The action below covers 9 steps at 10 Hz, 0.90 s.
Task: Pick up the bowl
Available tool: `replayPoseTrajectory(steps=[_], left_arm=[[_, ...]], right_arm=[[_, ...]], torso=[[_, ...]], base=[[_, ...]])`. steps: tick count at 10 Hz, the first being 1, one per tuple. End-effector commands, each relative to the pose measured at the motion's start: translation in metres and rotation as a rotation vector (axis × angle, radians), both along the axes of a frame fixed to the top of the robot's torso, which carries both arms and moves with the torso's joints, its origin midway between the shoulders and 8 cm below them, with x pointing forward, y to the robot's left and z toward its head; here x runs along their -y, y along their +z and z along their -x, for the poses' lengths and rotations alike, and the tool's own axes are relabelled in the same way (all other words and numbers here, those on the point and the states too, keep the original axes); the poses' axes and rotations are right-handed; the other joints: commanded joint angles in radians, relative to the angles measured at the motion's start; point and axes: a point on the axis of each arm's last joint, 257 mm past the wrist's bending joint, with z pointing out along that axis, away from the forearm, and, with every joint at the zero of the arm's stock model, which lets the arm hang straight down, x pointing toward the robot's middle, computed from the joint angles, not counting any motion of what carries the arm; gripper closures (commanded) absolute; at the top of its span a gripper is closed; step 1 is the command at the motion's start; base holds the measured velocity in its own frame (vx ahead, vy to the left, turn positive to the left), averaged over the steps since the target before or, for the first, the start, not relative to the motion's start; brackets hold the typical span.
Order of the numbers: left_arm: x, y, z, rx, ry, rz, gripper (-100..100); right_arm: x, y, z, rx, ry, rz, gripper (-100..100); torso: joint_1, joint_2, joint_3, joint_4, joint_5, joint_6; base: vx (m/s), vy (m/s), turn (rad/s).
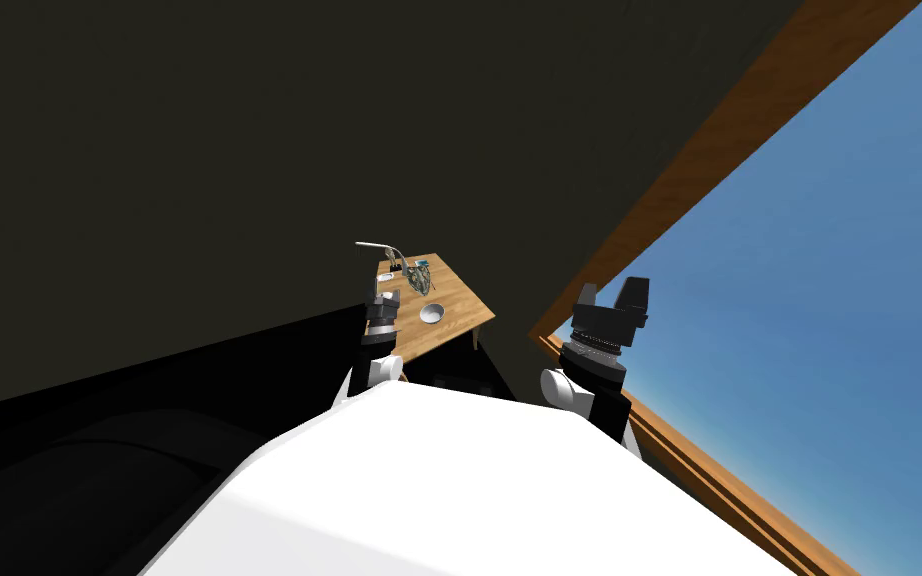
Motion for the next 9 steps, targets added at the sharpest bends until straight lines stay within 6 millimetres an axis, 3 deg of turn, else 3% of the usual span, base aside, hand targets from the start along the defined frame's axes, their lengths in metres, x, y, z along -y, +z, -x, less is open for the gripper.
replayPoseTrajectory(steps=[1,6,9], left_arm=[[-0.001,-0.009,-0.007,-0.038,-0.015,-0.010,-100],[-0.009,-0.047,-0.034,-0.192,-0.048,-0.014,-100],[-0.012,-0.061,-0.041,-0.248,-0.053,-0.006,-100]], right_arm=[[0.000,0.000,0.000,0.000,0.000,0.000,0],[0.000,0.000,0.000,0.000,0.000,0.000,0],[0.000,0.000,0.000,0.000,0.000,0.000,0]], torso=[[0.000,0.000,0.000,0.000,0.000,0.000],[-0.005,0.006,0.004,0.001,-0.001,0.000],[-0.003,0.004,0.002,0.001,-0.001,0.000]], base=[[-0.080,-0.060,-0.065],[-0.104,-0.079,-0.067],[-0.049,-0.044,-0.044]])
